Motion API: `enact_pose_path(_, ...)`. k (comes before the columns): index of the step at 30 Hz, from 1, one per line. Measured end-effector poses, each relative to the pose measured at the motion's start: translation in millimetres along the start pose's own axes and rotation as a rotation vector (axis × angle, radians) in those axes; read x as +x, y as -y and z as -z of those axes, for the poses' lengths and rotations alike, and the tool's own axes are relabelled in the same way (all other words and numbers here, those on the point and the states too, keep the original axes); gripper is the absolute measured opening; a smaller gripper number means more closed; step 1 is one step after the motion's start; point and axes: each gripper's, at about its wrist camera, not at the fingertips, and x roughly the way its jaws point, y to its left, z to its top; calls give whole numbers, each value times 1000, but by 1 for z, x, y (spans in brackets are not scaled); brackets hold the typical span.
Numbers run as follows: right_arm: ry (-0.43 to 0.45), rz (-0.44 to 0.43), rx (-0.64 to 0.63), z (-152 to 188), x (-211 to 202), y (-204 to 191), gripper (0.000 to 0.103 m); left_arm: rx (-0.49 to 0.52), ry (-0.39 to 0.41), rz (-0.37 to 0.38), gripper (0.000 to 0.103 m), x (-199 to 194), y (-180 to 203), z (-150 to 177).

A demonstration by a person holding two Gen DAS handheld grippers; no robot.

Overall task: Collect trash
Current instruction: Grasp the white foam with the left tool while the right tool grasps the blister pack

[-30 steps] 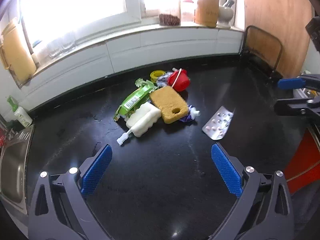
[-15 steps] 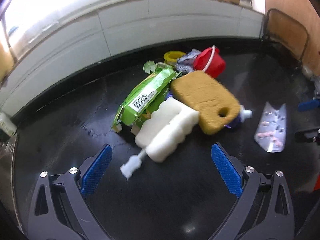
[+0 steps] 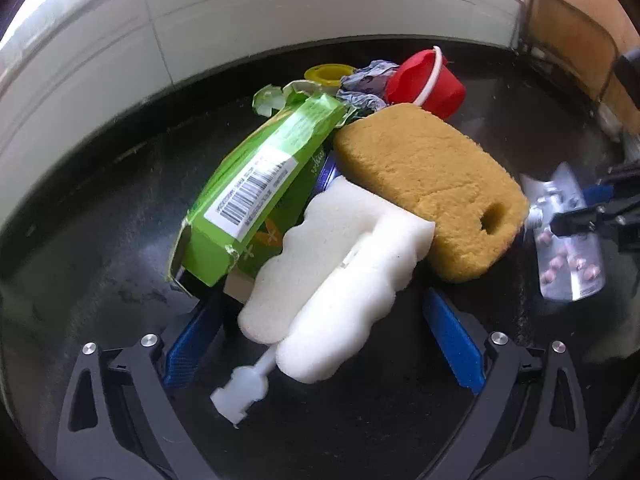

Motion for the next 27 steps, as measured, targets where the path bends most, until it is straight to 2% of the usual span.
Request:
enact_pose_path(1, -5, -19, 14, -2, 0, 1, 23, -10, 1, -8, 90, 0, 1, 2)
enact_pose_path(2, -5, -27, 15, -4, 0, 1, 14, -17, 3, -13, 81, -1, 2, 3)
enact_pose_path(3, -2, -28, 11, -4, -2, 1, 6, -24, 4, -20, 67, -5, 4, 5)
enact_pose_path(5, 5, -37, 9, -8, -5, 3, 6, -43, -6, -33, 46, -10, 6, 7)
enact_pose_path(6, 13, -35, 1, -8, -7, 2, 6, -57, -21, -30, 40, -11, 7, 8)
enact_pose_path(9, 23, -27, -25, -6, -14, -1, 5, -122, -50, -5, 30, -17, 7, 11)
enact_pose_path(14, 65, -32, -70, -4, -33, -8, 5, -155, -45, -4, 25, -37, 16, 19)
enact_pose_path(21, 124, -27, -126, -1, -57, -16, 5, -172, -14, -46, 25, -70, 35, 29)
enact_pose_path(27, 154, -27, -150, 15, -68, -10, 5, -211, -4, -73, 25, -99, 53, 38)
